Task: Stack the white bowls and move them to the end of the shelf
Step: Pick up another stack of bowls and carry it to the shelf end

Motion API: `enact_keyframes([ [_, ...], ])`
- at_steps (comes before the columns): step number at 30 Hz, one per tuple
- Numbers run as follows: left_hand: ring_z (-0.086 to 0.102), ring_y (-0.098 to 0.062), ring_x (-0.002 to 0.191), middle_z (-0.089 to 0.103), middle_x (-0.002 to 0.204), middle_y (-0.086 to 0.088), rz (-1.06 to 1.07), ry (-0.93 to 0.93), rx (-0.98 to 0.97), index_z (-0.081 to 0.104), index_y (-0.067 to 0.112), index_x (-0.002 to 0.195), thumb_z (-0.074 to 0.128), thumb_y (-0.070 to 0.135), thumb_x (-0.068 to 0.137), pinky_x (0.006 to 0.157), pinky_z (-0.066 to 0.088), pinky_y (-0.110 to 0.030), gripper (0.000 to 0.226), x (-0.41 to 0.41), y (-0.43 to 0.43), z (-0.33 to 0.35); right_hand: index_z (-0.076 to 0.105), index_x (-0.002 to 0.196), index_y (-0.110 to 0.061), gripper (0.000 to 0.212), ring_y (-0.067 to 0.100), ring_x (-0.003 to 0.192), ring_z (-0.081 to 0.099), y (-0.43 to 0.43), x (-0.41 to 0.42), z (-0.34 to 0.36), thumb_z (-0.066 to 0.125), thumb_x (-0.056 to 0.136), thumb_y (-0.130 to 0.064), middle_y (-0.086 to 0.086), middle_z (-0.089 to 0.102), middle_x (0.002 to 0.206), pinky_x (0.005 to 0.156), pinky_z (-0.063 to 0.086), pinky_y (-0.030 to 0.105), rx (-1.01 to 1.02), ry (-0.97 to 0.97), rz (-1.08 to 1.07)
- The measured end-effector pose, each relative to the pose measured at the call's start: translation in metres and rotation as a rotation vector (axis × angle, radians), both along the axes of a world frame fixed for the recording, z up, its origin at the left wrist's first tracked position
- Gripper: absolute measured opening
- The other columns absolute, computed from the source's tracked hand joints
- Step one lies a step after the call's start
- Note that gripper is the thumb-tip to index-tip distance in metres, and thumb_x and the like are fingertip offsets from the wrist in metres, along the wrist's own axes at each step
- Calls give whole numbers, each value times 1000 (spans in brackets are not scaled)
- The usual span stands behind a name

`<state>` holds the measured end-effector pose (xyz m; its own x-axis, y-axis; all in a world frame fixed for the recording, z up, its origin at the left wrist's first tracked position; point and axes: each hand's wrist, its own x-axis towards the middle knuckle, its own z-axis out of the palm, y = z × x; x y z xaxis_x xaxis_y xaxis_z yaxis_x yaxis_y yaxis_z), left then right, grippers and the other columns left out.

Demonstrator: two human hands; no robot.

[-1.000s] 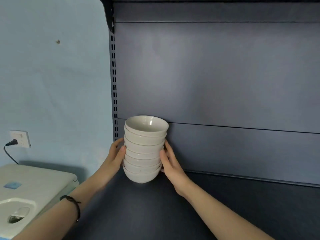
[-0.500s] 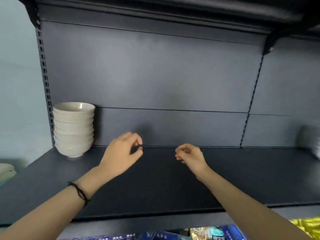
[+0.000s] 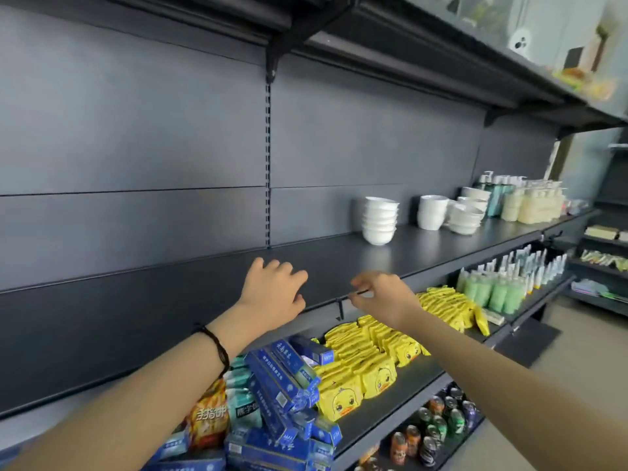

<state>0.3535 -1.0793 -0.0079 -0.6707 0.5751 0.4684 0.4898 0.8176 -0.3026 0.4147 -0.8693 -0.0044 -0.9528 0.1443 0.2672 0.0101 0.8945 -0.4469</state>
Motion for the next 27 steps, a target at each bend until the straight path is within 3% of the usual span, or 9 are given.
enact_keyframes([
  [5, 56, -25, 113, 63, 119, -2, -49, 7, -58, 55, 27, 125, 43, 42, 92, 97, 34, -41, 39, -8, 84, 10, 52, 137, -30, 51, 25, 130, 48, 78, 10, 12, 58, 90, -47, 0, 57, 138, 105, 38, 38, 288, -23, -96],
  [12, 54, -25, 113, 61, 121, -3, -101, -44, -65, 55, 27, 125, 43, 44, 91, 96, 34, -41, 39, -45, 201, 4, 39, 147, -30, 60, 27, 136, 40, 185, -20, -3, 53, 92, -49, 2, 47, 147, 109, 31, 43, 426, -98, -156],
  [27, 54, -27, 110, 58, 118, -4, -234, -97, -106, 53, 26, 124, 44, 41, 90, 90, 35, -40, 39, -145, 498, -1, 39, 145, -30, 60, 27, 128, 48, 484, -96, -2, 55, 91, -50, 2, 52, 141, 104, 37, 41, 339, -154, -344],
])
